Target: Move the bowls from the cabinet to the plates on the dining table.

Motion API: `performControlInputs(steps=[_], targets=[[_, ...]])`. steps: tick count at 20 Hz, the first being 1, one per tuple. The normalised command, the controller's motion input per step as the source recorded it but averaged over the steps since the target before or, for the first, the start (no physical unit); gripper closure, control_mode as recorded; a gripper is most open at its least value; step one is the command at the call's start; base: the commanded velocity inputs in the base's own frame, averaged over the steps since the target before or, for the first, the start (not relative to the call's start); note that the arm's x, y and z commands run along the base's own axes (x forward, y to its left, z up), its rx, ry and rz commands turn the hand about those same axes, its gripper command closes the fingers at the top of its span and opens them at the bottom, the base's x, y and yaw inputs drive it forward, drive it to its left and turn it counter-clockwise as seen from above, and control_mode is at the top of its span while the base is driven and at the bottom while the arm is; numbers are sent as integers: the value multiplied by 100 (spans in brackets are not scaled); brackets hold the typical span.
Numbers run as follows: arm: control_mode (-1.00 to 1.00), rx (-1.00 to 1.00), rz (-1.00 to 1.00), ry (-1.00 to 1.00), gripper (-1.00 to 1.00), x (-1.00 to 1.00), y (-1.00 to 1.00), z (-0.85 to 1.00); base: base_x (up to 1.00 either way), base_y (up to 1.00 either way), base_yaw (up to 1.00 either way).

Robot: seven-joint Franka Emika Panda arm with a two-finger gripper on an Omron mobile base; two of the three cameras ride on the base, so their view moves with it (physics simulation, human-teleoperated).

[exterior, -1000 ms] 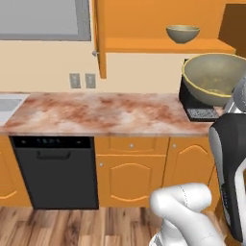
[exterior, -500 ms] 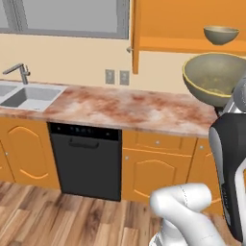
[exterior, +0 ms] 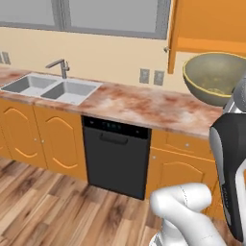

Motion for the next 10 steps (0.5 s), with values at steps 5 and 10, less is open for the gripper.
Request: performControlInputs(steps=[5,10], targets=[[100,0,0,0,100,0,0,0,0,49,29],[100,0,0,0,100,0,0,0,5,53,25]])
